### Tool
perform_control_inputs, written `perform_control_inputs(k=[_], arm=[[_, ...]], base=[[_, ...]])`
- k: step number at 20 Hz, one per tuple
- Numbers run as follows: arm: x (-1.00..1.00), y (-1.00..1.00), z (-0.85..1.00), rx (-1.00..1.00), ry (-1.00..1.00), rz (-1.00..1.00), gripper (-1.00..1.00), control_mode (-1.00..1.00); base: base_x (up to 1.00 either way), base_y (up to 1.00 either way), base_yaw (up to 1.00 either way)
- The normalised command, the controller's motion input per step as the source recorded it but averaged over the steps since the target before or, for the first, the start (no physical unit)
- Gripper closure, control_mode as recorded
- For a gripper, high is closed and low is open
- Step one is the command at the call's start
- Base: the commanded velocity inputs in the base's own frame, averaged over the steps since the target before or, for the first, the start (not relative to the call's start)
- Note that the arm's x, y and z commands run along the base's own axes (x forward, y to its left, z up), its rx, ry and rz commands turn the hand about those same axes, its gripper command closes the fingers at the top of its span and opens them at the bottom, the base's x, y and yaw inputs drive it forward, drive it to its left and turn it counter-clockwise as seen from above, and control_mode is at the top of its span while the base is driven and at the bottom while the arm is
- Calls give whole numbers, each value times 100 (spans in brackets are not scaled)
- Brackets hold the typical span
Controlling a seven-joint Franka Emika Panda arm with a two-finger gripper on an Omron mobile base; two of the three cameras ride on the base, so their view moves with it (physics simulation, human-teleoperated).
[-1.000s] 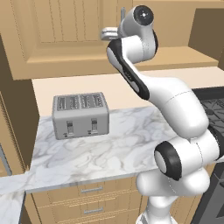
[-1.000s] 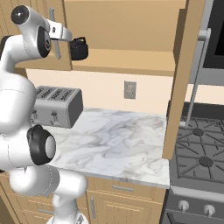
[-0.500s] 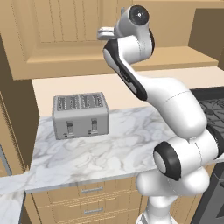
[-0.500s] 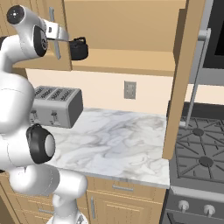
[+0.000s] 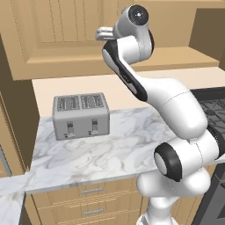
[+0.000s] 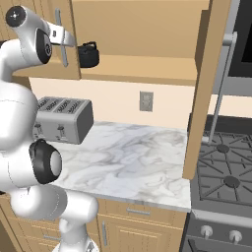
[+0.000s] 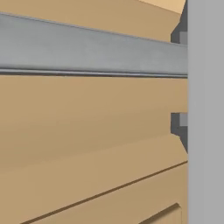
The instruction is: Open the cabinet, pick the kettle from the cabinet, and place it in the sink.
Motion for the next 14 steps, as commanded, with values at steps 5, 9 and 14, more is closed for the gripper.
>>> perform_control_inputs(k=[5, 9, 14], arm=[[-25, 48, -12, 1, 0, 4, 100, -100], [-38, 46, -7, 0, 0, 3, 100, -100], [-41, 48, -3, 0, 0, 0, 100, -100]], base=[[0, 0, 0], [0, 0, 0], [0, 0, 0]])
